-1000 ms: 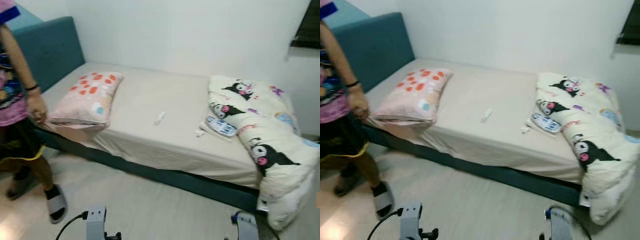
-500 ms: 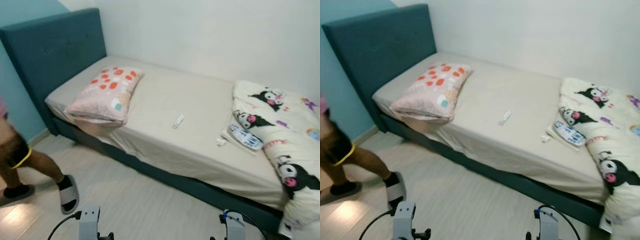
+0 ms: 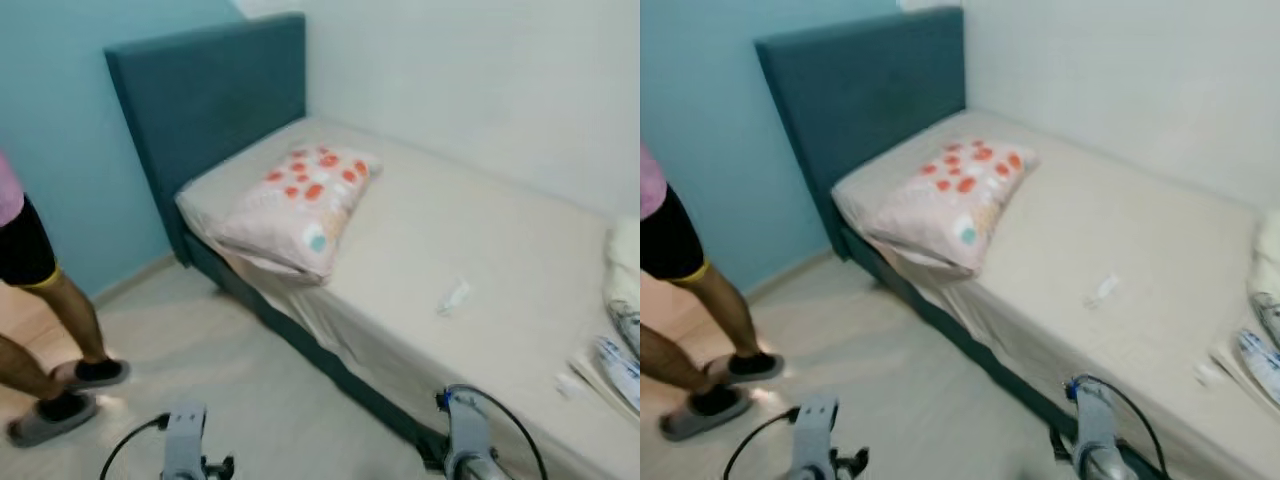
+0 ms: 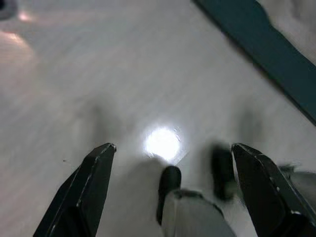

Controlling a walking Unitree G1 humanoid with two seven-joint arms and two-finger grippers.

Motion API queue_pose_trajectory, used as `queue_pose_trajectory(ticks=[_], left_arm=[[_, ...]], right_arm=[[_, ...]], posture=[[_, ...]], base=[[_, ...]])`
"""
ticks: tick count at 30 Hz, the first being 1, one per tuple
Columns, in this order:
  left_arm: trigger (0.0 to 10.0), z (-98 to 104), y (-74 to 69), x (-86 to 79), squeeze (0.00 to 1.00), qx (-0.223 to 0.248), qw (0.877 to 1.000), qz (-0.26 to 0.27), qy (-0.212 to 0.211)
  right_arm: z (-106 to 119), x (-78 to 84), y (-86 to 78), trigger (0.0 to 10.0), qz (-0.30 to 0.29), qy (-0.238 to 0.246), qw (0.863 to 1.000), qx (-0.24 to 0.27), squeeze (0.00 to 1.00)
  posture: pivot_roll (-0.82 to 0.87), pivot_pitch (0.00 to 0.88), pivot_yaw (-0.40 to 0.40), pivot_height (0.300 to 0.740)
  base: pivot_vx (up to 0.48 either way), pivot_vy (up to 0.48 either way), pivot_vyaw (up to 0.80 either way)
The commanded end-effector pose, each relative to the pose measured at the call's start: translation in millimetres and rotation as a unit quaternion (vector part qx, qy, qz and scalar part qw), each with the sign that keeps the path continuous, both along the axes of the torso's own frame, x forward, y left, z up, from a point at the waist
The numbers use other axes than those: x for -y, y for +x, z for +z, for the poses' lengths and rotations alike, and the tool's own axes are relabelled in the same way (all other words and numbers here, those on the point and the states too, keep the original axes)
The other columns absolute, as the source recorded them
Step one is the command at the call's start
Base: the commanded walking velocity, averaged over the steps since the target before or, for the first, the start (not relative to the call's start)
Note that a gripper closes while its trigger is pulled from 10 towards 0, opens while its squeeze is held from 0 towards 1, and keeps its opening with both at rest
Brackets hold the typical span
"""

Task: Clean up the room

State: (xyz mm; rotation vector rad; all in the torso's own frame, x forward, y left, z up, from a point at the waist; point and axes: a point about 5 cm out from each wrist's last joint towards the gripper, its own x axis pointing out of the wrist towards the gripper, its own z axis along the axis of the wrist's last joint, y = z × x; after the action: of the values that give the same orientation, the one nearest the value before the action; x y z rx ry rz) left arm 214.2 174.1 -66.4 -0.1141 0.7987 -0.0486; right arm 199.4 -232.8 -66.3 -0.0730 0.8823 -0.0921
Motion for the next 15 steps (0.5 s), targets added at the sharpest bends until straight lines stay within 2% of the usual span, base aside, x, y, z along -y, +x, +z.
queue_pose_trajectory(ticks=[1,9,15], left_arm=[[10.0,-5.8,-8.9,3.4,0.0,-0.018,1.0,0.002,-0.006],[10.0,-5.5,-8.2,3.3,0.0,-0.018,1.0,-0.002,-0.005],[10.0,-5.4,-8.1,2.9,0.0,-0.019,1.0,-0.002,-0.004]], right_arm=[[3.6,-5.1,8.5,10.0,0.024,-0.003,1.0,0.008,0.0],[3.5,-10.9,9.7,10.0,0.087,-0.013,0.996,0.001,0.0],[4.2,-12.1,10.5,10.0,0.104,-0.009,0.995,0.002,0.0]], posture=[[0.1,0.018,-0.035,0.74],[0.1,0.001,-0.032,0.74],[0.1,0.0,-0.032,0.74]], base=[[0.48,0.0,0.79],[0.48,0.0,0.79],[0.48,0.0,0.79]])
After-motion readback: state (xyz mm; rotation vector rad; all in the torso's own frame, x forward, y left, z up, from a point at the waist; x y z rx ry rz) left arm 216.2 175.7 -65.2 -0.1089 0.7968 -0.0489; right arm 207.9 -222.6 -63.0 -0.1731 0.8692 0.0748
